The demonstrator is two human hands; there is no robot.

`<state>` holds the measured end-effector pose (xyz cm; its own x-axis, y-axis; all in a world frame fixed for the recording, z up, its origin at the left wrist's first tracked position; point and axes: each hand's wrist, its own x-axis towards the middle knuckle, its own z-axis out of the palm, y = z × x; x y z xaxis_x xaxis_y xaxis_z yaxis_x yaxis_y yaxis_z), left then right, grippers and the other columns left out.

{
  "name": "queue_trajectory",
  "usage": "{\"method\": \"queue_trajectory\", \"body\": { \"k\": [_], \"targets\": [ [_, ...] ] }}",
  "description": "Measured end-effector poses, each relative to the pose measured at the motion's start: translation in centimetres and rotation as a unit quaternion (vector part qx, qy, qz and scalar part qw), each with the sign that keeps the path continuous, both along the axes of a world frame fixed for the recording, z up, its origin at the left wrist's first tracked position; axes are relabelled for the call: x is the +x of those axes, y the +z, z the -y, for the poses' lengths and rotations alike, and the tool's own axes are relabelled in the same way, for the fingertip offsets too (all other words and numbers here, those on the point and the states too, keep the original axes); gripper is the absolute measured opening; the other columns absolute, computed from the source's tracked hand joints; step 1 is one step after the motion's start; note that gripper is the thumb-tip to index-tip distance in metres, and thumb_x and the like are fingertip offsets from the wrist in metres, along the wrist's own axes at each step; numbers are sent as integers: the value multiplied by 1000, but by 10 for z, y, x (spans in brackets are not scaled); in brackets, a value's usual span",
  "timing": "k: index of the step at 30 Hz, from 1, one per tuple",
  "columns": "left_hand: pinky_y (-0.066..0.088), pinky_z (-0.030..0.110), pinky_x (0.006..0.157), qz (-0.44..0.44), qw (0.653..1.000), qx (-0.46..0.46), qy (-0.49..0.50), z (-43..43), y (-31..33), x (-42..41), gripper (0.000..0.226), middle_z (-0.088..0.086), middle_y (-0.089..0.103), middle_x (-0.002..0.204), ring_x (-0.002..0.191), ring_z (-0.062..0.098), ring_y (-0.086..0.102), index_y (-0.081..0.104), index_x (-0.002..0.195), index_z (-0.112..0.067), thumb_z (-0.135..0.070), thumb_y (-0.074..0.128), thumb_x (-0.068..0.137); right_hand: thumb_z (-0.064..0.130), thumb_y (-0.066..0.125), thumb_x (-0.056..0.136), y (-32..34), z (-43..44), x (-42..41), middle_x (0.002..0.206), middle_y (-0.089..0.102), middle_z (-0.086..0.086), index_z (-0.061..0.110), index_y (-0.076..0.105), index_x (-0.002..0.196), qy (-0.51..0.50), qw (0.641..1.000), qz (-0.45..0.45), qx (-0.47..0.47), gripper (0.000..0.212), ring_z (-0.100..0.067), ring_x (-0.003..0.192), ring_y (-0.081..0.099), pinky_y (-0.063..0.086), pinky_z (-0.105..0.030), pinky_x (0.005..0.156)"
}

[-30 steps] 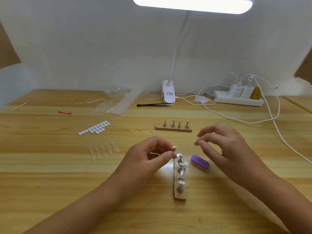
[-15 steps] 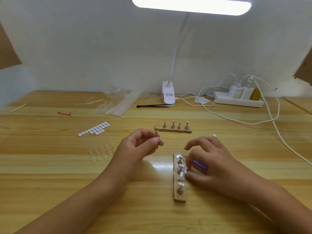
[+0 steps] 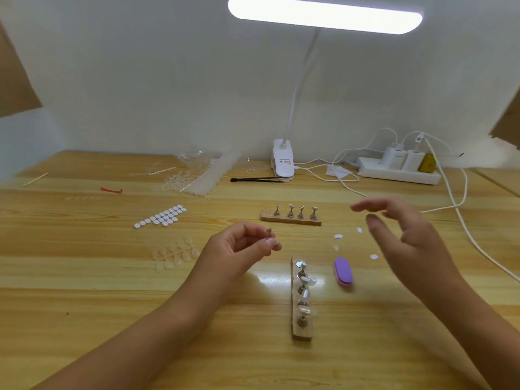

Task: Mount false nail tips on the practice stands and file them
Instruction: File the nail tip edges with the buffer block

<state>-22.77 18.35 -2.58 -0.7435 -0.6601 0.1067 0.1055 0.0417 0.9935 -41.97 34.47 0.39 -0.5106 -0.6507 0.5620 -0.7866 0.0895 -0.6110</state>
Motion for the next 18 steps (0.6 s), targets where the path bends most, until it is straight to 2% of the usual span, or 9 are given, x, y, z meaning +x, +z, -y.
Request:
{"method": "queue_trajectory", "body": {
  "k": [3, 7, 9, 11, 14, 16, 18],
  "targets": [
    [50, 10, 74, -2, 1000, 4, 0, -1, 1, 0, 11, -1, 77, 91, 86, 2, 70, 69, 100, -12, -12, 68, 89, 9, 50, 97, 10, -5, -9, 99, 71, 12, 30, 65, 88, -9, 994, 86, -66, 27, -8, 104, 61, 43, -23, 89],
    [49, 9, 73, -2, 1000, 9, 1, -1, 2, -1, 10, -1, 77, 91, 86, 2, 71, 69, 98, -13, -11, 68, 88, 26, 47, 102, 16, -9, -19, 100, 72, 14, 27, 71, 90, -19, 990, 109, -92, 27, 4, 98, 61, 42, -8, 81],
    [49, 10, 73, 3, 1000, 9, -4, -2, 3, -1, 9, -1, 77, 89, 85, 3, 71, 69, 95, -13, -10, 69, 87, 25, 54, 98, 13, -9, -22, 98, 72, 13, 28, 72, 91, -12, 991, 102, -88, 20, 6, 91, 62, 44, -5, 77],
    [49, 10, 74, 13, 1000, 2, -13, -3, 3, 0, 8, -2, 76, 88, 85, 3, 70, 69, 94, -15, -10, 69, 87, 11, 61, 93, 6, -7, -25, 95, 70, 11, 26, 71, 97, 0, 998, 42, -36, 18, 2, 89, 62, 46, -7, 76],
    [50, 11, 76, 36, 999, -19, -25, -5, 3, 0, 9, -4, 75, 87, 88, 7, 69, 70, 93, -18, -11, 69, 88, 0, 66, 88, -14, 0, -30, 96, 65, 11, 24, 70, 110, 37, 985, -103, 134, 33, -5, 92, 57, 42, -17, 79],
    [51, 13, 79, 49, 998, -29, -32, -7, 3, 1, 11, -4, 76, 89, 92, 10, 69, 72, 94, -22, -13, 69, 88, 4, 66, 90, -26, 6, -33, 99, 60, 13, 29, 69, 115, 63, 968, -122, 211, 36, -7, 97, 52, 39, -16, 82],
    [51, 13, 81, 63, 996, -42, -42, -9, 3, 1, 13, -7, 76, 91, 93, 9, 69, 74, 93, -27, -16, 68, 89, 8, 67, 90, -31, 10, -36, 99, 59, 11, 28, 71, 113, 81, 965, -116, 221, 31, -8, 98, 51, 39, -14, 81]
  ]
}}
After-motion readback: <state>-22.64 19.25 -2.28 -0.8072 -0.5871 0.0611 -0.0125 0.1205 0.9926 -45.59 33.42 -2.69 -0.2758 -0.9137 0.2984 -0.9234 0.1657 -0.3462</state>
